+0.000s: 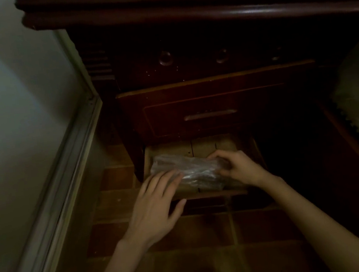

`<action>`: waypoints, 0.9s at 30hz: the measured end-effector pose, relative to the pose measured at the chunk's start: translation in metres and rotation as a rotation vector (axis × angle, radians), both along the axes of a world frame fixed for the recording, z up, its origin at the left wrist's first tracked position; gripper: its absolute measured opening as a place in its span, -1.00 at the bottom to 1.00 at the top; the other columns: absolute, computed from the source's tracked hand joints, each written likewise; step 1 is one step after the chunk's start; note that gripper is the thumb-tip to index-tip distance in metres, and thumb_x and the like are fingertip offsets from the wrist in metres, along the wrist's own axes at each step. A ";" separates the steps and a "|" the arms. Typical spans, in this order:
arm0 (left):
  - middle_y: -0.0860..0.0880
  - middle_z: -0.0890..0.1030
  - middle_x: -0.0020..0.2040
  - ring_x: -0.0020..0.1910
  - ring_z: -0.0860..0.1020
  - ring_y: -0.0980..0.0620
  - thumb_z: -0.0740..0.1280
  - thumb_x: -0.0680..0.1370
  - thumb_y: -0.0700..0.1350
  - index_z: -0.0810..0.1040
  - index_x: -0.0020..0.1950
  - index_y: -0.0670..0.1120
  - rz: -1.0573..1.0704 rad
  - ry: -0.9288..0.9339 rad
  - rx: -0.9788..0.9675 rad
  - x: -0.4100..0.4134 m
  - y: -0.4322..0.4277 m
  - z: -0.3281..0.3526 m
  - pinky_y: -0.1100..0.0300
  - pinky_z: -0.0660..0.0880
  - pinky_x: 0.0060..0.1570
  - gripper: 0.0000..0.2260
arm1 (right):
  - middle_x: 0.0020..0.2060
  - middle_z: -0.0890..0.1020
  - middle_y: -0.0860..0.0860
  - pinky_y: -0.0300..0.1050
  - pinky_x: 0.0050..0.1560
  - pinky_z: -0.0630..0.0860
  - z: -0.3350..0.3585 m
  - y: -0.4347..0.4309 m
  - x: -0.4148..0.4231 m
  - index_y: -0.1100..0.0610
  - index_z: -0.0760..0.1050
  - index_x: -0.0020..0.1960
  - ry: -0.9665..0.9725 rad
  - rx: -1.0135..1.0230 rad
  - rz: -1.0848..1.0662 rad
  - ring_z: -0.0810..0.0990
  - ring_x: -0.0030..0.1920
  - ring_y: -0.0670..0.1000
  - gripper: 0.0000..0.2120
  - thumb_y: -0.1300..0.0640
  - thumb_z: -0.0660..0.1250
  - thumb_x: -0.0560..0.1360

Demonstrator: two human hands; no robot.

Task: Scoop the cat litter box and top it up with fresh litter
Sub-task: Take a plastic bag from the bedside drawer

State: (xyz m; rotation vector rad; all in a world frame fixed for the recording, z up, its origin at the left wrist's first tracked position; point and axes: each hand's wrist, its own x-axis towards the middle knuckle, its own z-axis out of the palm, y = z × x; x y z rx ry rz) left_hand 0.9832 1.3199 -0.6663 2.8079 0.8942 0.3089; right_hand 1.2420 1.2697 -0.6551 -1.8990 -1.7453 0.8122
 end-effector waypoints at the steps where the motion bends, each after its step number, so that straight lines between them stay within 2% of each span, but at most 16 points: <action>1: 0.03 0.36 0.40 0.40 0.26 0.07 0.04 0.59 0.16 0.29 0.45 -0.02 -0.005 -0.013 0.012 -0.002 -0.002 0.004 0.12 0.07 0.40 -0.52 | 0.05 0.55 -0.17 -0.34 0.09 0.46 0.008 -0.007 0.000 -0.01 0.48 0.17 -0.022 0.046 -0.010 0.52 0.07 -0.24 -0.65 0.23 0.40 0.43; 4: 0.01 0.37 0.39 0.40 0.25 0.07 0.08 0.58 0.13 0.31 0.44 -0.03 -0.038 -0.059 0.049 -0.010 -0.012 0.017 0.11 0.10 0.39 -0.53 | -0.02 0.54 -0.22 -0.48 0.04 0.39 0.035 -0.034 -0.001 -0.01 0.51 0.11 -0.059 0.140 -0.057 0.49 0.02 -0.36 -0.71 0.21 0.40 0.42; 6: 0.01 0.37 0.40 0.41 0.25 0.07 0.10 0.57 0.11 0.32 0.44 -0.03 -0.082 -0.086 0.074 -0.015 -0.021 0.020 0.11 0.11 0.41 -0.54 | -0.05 0.53 -0.25 -0.51 0.03 0.38 0.052 -0.057 -0.002 -0.03 0.51 0.09 -0.077 0.180 -0.110 0.48 0.04 -0.35 -0.71 0.21 0.40 0.42; 9: 0.00 0.36 0.41 0.42 0.25 0.06 0.14 0.56 0.09 0.33 0.43 -0.04 -0.158 -0.088 0.095 -0.024 -0.035 0.017 0.10 0.10 0.42 -0.54 | -0.04 0.55 -0.23 -0.48 0.03 0.40 0.072 -0.099 -0.003 -0.03 0.52 0.08 -0.087 0.201 -0.174 0.50 0.05 -0.29 -0.73 0.20 0.41 0.42; 12: 0.01 0.37 0.40 0.41 0.24 0.08 0.14 0.55 0.11 0.30 0.44 -0.01 -0.183 -0.028 0.105 -0.034 -0.052 0.002 0.15 0.02 0.44 -0.52 | -0.06 0.59 -0.20 -0.41 0.01 0.45 0.077 -0.145 -0.005 -0.01 0.55 0.05 -0.053 0.140 -0.171 0.55 0.01 -0.27 -0.78 0.19 0.40 0.43; 14: 0.01 0.38 0.40 0.41 0.24 0.09 0.13 0.55 0.12 0.29 0.44 0.00 -0.187 0.000 0.102 -0.037 -0.061 -0.013 0.15 0.02 0.44 -0.52 | -0.07 0.61 -0.21 -0.39 -0.01 0.47 0.068 -0.175 -0.007 -0.02 0.57 0.03 -0.012 0.095 -0.171 0.57 -0.02 -0.27 -0.78 0.20 0.41 0.42; 17: 0.00 0.40 0.39 0.41 0.27 0.08 0.12 0.56 0.10 0.31 0.42 -0.01 -0.221 -0.008 0.099 -0.035 -0.070 -0.032 0.09 0.12 0.40 -0.54 | -0.05 0.59 -0.27 -0.39 -0.03 0.47 0.037 -0.203 -0.015 -0.13 0.55 -0.01 -0.014 -0.036 -0.137 0.57 -0.03 -0.28 -0.71 0.23 0.43 0.41; 20: 0.00 0.41 0.39 0.41 0.28 0.07 0.12 0.57 0.08 0.36 0.41 -0.04 -0.312 0.001 0.150 -0.024 -0.074 -0.046 0.09 0.12 0.41 -0.56 | -0.07 0.59 -0.23 -0.36 0.02 0.47 -0.004 -0.214 -0.027 -0.16 0.53 0.00 -0.006 -0.166 -0.092 0.54 0.00 -0.29 -0.71 0.21 0.41 0.42; 23: -0.02 0.42 0.39 0.42 0.29 0.04 0.12 0.56 0.07 0.38 0.40 -0.07 -0.447 0.060 0.260 -0.011 -0.070 -0.055 0.06 0.11 0.41 -0.55 | -0.05 0.58 -0.20 -0.27 0.03 0.49 -0.039 -0.212 -0.040 -0.15 0.53 0.03 0.021 -0.233 -0.041 0.54 0.00 -0.26 -0.71 0.20 0.39 0.44; 27: -0.06 0.35 0.43 0.46 0.21 0.00 0.12 0.56 0.07 0.33 0.43 -0.08 -0.616 0.174 0.445 0.005 -0.052 -0.066 0.03 0.02 0.44 -0.53 | -0.12 0.57 -0.21 -0.39 -0.08 0.41 -0.071 -0.202 -0.061 -0.12 0.55 0.04 0.036 -0.231 0.003 0.53 -0.05 -0.22 -0.73 0.20 0.39 0.43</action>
